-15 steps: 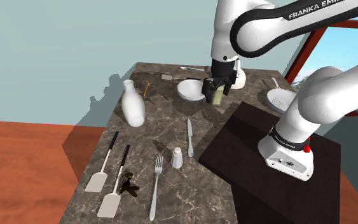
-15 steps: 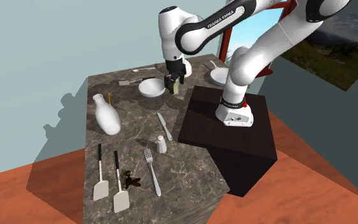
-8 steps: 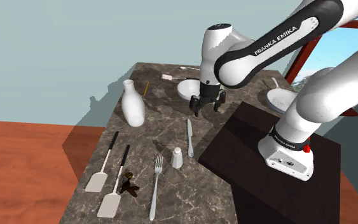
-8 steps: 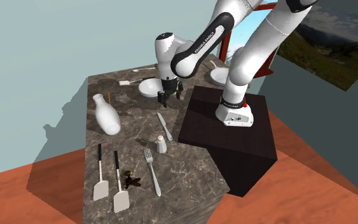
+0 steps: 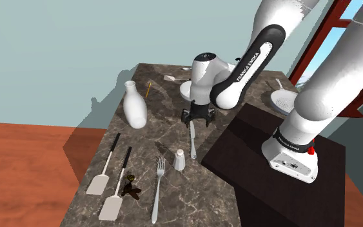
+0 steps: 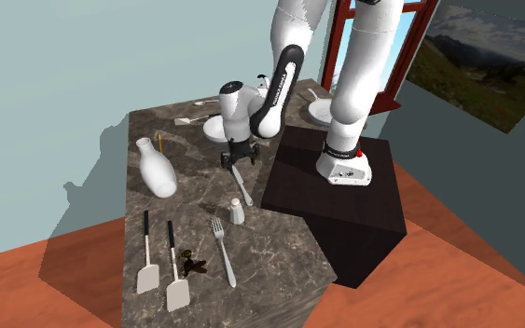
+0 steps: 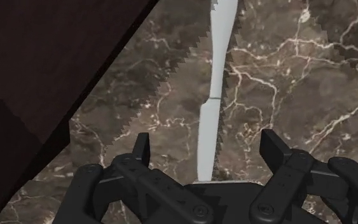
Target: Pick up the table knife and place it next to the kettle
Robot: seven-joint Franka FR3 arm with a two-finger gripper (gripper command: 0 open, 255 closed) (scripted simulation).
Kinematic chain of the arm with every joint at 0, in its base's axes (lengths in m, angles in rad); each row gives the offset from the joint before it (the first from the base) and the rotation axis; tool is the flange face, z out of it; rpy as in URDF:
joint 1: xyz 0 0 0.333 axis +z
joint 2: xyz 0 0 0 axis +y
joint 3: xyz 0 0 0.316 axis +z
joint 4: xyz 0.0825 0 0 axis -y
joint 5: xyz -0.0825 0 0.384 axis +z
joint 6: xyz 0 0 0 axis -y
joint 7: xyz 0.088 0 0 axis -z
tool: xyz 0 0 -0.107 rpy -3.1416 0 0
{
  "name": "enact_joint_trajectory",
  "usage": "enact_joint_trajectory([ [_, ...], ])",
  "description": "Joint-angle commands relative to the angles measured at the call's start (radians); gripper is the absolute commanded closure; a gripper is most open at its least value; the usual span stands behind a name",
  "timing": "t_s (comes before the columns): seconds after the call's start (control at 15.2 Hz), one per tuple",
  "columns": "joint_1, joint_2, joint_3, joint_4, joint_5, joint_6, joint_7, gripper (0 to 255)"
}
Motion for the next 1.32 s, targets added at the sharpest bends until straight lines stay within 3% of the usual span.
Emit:
enact_joint_trajectory([
  [0.0,0.024,0.143,-0.073,0.051,-0.285,0.065,0.281,0],
  [0.13,0.086,0.179,-0.147,0.06,-0.337,0.091,0.319,0],
  [0.53,0.198,0.281,-0.294,0.092,-0.495,0.157,0.439,0],
  [1.06,0.198,0.281,-0.294,0.092,-0.494,0.157,0.439,0],
  [1.12,0.198,0.281,-0.294,0.092,-0.494,0.157,0.439,255],
  [1.25,0.198,0.281,-0.294,0.092,-0.494,0.157,0.439,255],
])
